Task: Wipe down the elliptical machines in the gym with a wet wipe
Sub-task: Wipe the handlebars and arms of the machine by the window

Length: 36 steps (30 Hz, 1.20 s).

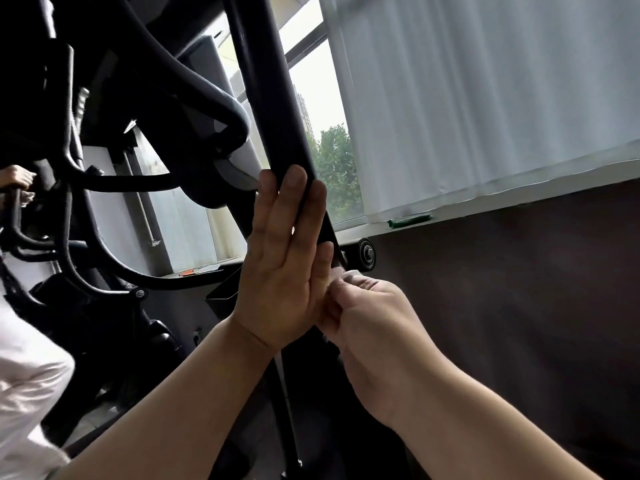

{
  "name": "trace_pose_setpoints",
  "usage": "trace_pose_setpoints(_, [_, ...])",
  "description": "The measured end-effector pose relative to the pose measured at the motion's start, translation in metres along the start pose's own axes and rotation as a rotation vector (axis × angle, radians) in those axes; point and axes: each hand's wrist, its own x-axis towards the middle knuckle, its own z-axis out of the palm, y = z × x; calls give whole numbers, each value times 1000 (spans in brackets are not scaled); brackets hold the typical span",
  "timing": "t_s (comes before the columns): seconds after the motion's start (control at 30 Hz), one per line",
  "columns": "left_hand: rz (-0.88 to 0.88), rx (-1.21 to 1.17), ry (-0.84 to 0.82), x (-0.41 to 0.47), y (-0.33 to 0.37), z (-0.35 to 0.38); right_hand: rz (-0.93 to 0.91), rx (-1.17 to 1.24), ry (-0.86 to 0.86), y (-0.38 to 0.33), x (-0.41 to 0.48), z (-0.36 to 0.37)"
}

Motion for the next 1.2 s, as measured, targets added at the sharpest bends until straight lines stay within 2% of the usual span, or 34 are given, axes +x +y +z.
trace_pose_setpoints(0.17, [-41,21,-25,5,3,-14,-32,89,13,-10,-11,7])
trace_pose_setpoints(0.33, [-127,-60,15,31,7,-30,-162,12,-7,-17,-34,18])
trace_pose_setpoints(0.4, [-156,-103,1,41,8,-36,-264,-188,9,-17,-37,19])
trace_pose_setpoints(0.5, [-180,-156,-36,46,12,-38,-526,-691,124,-14,-31,12])
trace_pose_setpoints(0.57, [-202,-181,-40,45,14,-39,-675,-830,186,-16,-24,9])
trace_pose_setpoints(0.7, [-266,-233,15,48,18,-42,-909,-839,192,-28,-15,13])
trace_pose_setpoints(0.8, [-422,-330,101,47,27,-38,-1035,-806,126,-24,-14,12])
trace_pose_setpoints(0.87, [-557,-444,131,42,34,-34,-1135,-874,128,-17,-14,11])
trace_pose_setpoints(1.03, [-575,-646,249,47,46,-35,-1197,-865,29,-45,-12,29])
trace_pose_setpoints(1.13, [-687,-771,311,57,50,-43,-1249,-912,3,-61,-11,43])
trace_pose_setpoints(1.2, [-723,-769,320,55,52,-43,-1257,-943,-6,-53,-9,33])
